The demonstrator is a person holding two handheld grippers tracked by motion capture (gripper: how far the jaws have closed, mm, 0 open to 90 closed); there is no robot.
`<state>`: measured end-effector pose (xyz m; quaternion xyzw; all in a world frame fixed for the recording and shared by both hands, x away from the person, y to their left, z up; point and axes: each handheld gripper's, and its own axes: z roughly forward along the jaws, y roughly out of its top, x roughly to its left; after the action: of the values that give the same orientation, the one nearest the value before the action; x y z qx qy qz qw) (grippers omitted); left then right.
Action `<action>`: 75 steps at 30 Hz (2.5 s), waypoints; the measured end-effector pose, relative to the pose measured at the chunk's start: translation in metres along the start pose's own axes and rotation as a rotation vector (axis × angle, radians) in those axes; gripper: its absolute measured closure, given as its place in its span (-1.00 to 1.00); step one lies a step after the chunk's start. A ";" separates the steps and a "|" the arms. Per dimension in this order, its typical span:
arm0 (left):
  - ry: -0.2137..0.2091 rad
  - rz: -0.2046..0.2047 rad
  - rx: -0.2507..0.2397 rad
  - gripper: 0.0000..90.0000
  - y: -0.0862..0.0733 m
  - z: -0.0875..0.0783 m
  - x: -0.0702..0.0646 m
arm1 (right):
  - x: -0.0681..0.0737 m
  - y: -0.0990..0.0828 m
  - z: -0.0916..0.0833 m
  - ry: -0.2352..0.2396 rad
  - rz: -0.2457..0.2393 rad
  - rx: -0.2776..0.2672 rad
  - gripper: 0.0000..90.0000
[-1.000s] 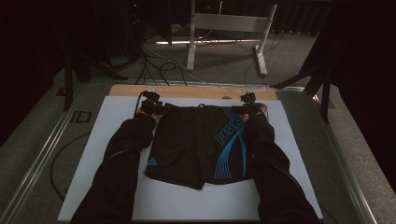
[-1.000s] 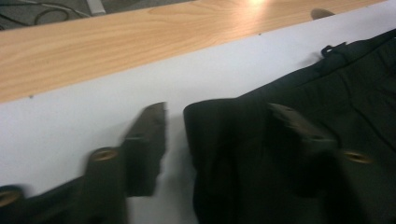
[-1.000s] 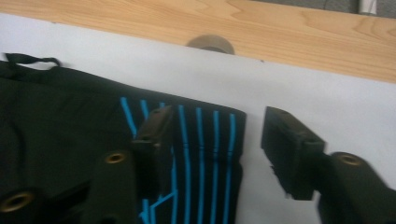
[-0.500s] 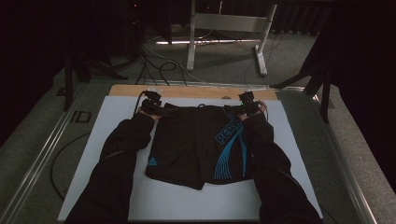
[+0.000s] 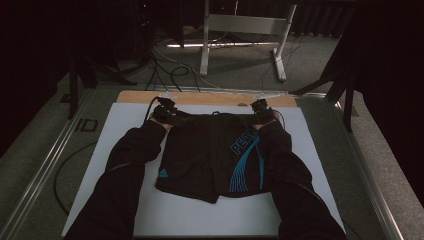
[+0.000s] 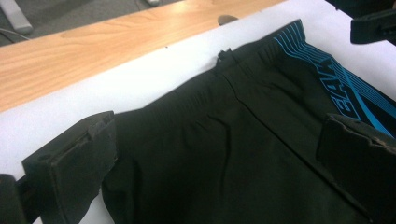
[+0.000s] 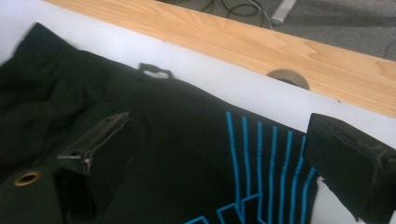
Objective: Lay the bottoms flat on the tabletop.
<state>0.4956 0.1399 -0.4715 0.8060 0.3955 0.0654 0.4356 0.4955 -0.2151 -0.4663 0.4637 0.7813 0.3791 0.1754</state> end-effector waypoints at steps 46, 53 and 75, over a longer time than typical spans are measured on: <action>-0.106 0.160 0.029 -1.00 -0.046 -0.056 -0.053 | 0.046 -0.056 -0.060 0.222 -0.222 -0.013 -0.81; -0.126 0.162 0.032 -1.00 -0.062 -0.064 -0.058 | 0.052 -0.068 -0.072 0.251 -0.219 -0.026 -0.81; -0.199 0.181 0.042 -1.00 -0.121 -0.094 -0.088 | 0.071 -0.108 -0.109 0.311 -0.261 -0.016 -0.81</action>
<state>0.3232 0.1769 -0.4839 0.8500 0.2771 0.0160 0.4478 0.3277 -0.2311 -0.4714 0.2929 0.8495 0.4263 0.1038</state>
